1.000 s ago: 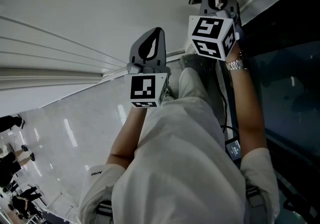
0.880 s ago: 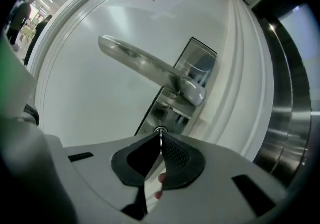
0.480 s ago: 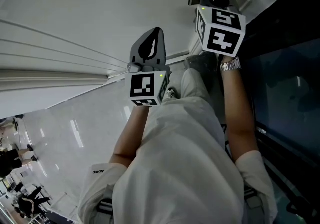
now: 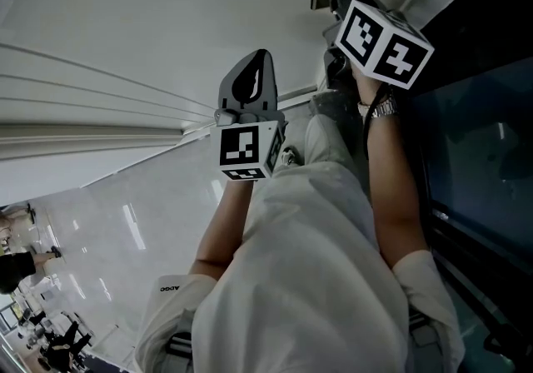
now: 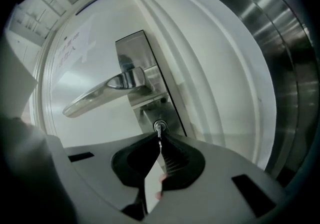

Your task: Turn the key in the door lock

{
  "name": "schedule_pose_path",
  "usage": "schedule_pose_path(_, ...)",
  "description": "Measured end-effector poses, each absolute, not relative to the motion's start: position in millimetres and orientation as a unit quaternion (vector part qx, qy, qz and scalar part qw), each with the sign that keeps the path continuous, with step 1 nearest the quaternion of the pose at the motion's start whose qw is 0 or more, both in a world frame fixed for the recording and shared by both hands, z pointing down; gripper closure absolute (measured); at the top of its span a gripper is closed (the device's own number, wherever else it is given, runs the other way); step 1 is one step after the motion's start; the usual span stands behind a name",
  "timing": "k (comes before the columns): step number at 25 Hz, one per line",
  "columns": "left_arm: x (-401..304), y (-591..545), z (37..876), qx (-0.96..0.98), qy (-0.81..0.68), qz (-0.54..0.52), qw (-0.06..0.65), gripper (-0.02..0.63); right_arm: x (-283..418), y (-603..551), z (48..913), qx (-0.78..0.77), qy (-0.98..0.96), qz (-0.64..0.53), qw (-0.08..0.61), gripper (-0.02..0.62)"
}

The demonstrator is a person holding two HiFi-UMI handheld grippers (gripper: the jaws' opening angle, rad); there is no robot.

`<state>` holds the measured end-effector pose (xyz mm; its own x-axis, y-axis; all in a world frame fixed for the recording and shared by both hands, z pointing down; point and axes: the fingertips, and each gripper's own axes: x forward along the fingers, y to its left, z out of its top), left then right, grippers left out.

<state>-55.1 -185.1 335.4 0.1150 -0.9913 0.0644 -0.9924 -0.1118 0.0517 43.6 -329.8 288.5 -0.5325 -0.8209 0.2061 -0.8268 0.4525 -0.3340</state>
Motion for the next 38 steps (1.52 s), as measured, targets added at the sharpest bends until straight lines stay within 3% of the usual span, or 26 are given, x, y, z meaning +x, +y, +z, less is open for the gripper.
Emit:
schedule_pose_path(13, -65.6, -184.5, 340.9, 0.737, -0.674, 0.006, 0.047, 0.598, 41.2, -329.6, 289.0, 0.382, -0.809, 0.428, -0.129, 0.580)
schedule_pose_path(23, -56.6, -182.7, 336.5, 0.739, -0.672, 0.006, 0.044, 0.598, 51.6, -324.5, 280.4, 0.342, -0.799, 0.464, -0.172, 0.581)
schedule_pose_path(26, -57.1, -182.8, 336.6, 0.739, -0.672, 0.005, 0.045, 0.598, 56.6, -321.1, 281.9, 0.365, -0.831, 0.399, -0.132, 0.555)
schedule_pose_path(31, -60.2, -185.1, 336.1, 0.741, -0.670, 0.003, 0.046, 0.598, 56.4, -308.1, 281.3, 0.394, -0.882, 0.259, -0.028, 0.455)
schedule_pose_path(38, -60.1, -186.1, 335.3, 0.743, -0.668, -0.003, 0.048, 0.598, 68.5, -306.7, 280.4, 0.469, -0.865, -0.055, 0.169, 0.446)
